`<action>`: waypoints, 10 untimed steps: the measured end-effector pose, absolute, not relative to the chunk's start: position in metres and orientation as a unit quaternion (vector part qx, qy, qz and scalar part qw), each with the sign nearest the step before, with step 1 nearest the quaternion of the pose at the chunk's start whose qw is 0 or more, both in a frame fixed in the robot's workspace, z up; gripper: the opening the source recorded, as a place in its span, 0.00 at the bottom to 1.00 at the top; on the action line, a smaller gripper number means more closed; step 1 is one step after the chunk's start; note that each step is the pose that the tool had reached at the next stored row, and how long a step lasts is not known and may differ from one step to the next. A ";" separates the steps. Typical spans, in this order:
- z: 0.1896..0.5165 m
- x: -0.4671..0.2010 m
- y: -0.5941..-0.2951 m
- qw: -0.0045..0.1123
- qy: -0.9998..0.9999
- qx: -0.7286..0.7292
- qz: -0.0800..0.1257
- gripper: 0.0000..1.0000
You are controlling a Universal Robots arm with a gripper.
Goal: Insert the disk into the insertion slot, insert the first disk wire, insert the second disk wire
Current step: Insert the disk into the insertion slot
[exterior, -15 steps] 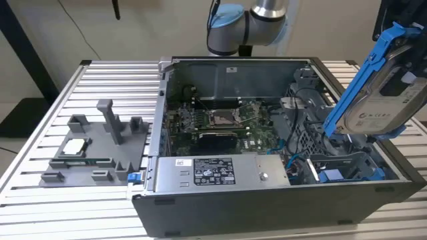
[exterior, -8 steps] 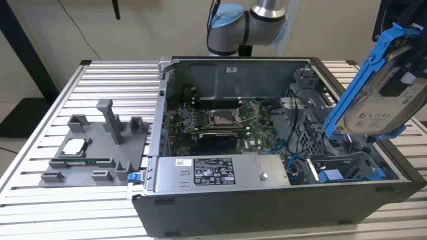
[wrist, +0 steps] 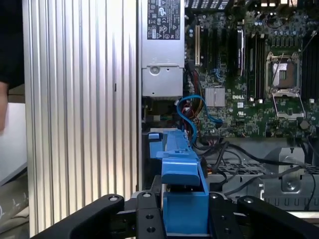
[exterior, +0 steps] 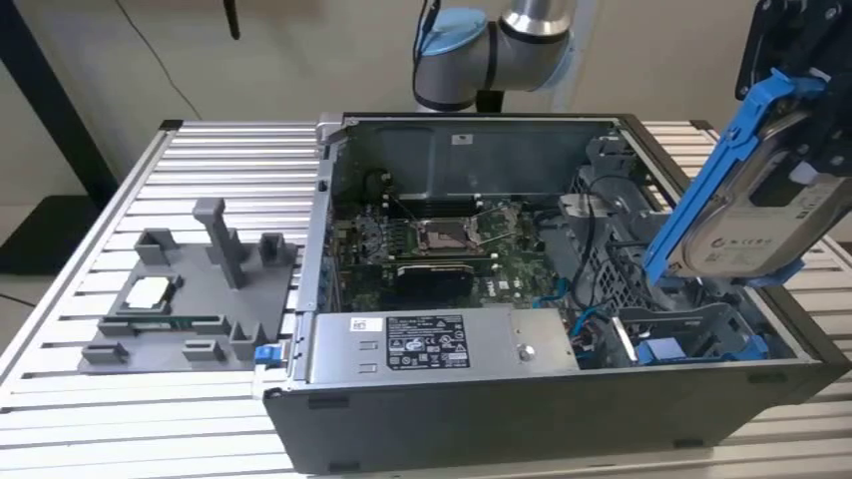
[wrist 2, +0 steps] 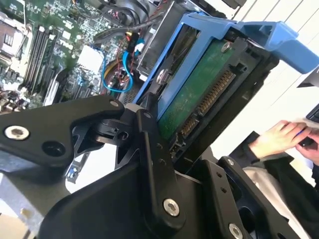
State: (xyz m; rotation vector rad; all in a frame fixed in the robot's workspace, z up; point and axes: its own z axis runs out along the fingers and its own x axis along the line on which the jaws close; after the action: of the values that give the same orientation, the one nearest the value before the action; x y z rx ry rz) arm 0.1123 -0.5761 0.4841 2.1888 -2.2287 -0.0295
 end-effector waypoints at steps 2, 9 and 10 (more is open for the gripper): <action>0.481 0.112 -0.576 0.008 -0.713 0.701 -0.011 0.33; 0.470 0.112 -0.576 0.000 -0.713 0.701 -0.010 0.33; 0.470 0.112 -0.576 -0.002 -0.713 0.701 -0.009 0.33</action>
State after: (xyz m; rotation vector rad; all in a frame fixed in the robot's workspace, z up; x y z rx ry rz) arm 0.1122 -0.5761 0.4696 2.2045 -2.2445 -0.0275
